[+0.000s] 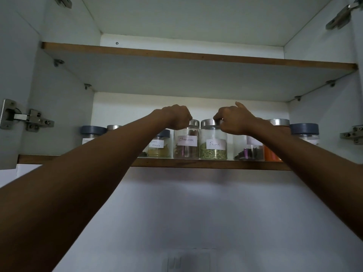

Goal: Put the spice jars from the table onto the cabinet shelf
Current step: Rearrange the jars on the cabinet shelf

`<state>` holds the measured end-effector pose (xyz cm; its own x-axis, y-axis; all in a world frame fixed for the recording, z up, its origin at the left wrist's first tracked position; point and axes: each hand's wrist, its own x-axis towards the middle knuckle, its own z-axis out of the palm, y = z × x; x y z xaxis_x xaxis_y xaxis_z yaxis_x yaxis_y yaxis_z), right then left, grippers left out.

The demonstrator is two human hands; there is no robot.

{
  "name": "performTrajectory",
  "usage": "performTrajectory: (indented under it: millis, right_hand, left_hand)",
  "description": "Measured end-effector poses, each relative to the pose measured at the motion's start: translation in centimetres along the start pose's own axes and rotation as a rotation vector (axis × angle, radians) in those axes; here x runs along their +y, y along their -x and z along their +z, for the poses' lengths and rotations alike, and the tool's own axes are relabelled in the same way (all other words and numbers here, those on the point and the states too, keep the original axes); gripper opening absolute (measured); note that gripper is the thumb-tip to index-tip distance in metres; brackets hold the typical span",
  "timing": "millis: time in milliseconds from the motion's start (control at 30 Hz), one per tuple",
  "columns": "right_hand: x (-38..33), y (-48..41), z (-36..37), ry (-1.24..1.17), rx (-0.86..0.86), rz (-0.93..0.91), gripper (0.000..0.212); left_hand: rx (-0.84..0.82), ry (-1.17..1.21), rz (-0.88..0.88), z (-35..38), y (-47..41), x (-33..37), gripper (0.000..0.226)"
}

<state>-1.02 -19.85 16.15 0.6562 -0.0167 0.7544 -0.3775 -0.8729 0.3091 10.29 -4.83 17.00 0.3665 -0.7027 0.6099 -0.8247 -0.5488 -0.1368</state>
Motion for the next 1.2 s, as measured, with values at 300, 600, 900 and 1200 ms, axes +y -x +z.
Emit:
performTrajectory:
  millis: [300,600,900,1200]
  right_hand:
    - [-1.0,-2.7,2.8,0.133,-0.062,0.014,0.030]
    - [-2.5,-4.5,4.9,0.138,-0.116,0.079,0.019]
    - [-2.5,-6.5,7.6,0.094,-0.142,0.138,0.029]
    - [-2.0,-7.7,9.5,0.051,-0.169,0.161,0.030]
  left_hand:
    - [0.013,-0.002,-0.064,1.9,-2.8,-1.2,0.033]
    - [-0.006,-0.013,-0.079,4.3,-5.0,-2.2,0.032]
    - [-0.022,0.005,-0.092,6.0,-6.7,-2.9,0.033]
    - [-0.022,-0.066,-0.102,7.3,-7.7,-3.1,0.027]
